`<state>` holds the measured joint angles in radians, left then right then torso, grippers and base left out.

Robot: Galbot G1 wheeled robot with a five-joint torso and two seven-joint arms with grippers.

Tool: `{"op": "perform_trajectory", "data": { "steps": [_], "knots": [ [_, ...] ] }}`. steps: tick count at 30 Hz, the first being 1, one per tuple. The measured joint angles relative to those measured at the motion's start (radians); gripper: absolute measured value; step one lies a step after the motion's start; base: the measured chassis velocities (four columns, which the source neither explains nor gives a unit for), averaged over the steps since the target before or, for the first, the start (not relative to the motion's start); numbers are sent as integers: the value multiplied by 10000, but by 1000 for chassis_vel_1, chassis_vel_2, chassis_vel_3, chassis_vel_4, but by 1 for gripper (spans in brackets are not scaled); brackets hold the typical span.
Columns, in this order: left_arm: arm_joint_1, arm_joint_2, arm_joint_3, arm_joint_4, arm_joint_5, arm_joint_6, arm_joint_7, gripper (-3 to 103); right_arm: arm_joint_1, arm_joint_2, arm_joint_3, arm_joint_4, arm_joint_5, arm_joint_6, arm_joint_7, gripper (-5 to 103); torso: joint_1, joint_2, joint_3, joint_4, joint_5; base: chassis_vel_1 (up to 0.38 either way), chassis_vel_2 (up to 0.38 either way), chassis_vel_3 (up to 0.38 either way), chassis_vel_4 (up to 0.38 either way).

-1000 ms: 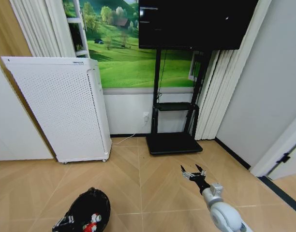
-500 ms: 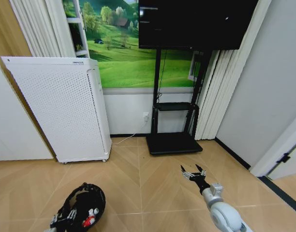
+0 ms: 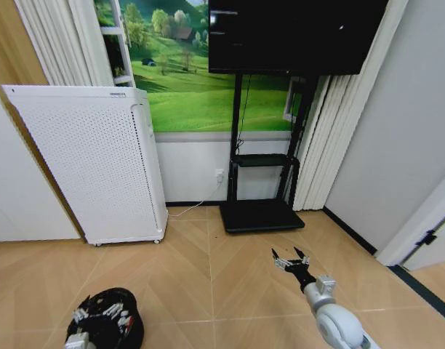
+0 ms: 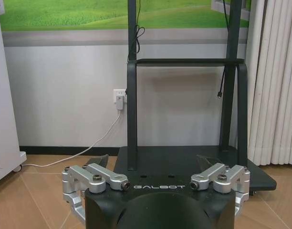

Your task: Pick up the trash bin and place the garbage on the floor into it.

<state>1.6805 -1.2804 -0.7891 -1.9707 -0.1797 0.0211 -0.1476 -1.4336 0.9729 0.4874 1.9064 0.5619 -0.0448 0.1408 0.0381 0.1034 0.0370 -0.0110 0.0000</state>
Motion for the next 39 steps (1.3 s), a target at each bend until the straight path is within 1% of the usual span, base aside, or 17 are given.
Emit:
{"op": "perform_trajectory", "data": {
  "steps": [1, 4, 6, 8, 10, 14, 19, 39],
  "knots": [
    [0, 0, 0, 0, 0, 0, 0, 100, 0, 0, 0, 0, 0, 0, 0, 100, 0, 0, 0, 0, 0, 0, 0, 0, 0],
    [-846, 278, 104, -330, -518, 320, -259, 100, 0, 0, 0, 0, 0, 0, 0, 100, 0, 0, 0, -3, 1, 0, 0, 0, 0],
    [-1021, 332, 101, -436, -602, 374, -283, 100, 0, 0, 0, 0, 0, 0, 0, 100, 0, 0, 0, -4, 1, 0, 0, 0, 0],
    [-1135, 369, 73, -505, -631, 329, -266, 100, 0, 0, 0, 0, 0, 0, 0, 100, 0, 0, 0, -3, 0, 0, 0, 0, 0],
    [-1352, 451, 99, -534, -677, 153, -190, 100, 0, 0, 0, 0, 0, 0, 0, 100, 0, 0, 1, 3, 1, 0, 0, 0, 0],
    [-1653, 442, 348, -549, -827, 96, -188, 100, 0, 0, 0, 0, 0, 0, 0, 100, 0, 0, 0, 0, 0, 0, 0, 0, 0],
    [-1809, 355, 478, -585, -801, 92, -186, 100, 0, 0, 0, 0, 0, 0, 0, 100, 0, 0, 0, -1, 1, 0, 0, 0, 0],
    [-1776, 336, 473, -595, -691, 158, -184, 100, 0, 0, 0, 0, 0, 0, 0, 100, 0, 0, 0, 0, 0, 0, 0, 0, 0]
  ]
}}
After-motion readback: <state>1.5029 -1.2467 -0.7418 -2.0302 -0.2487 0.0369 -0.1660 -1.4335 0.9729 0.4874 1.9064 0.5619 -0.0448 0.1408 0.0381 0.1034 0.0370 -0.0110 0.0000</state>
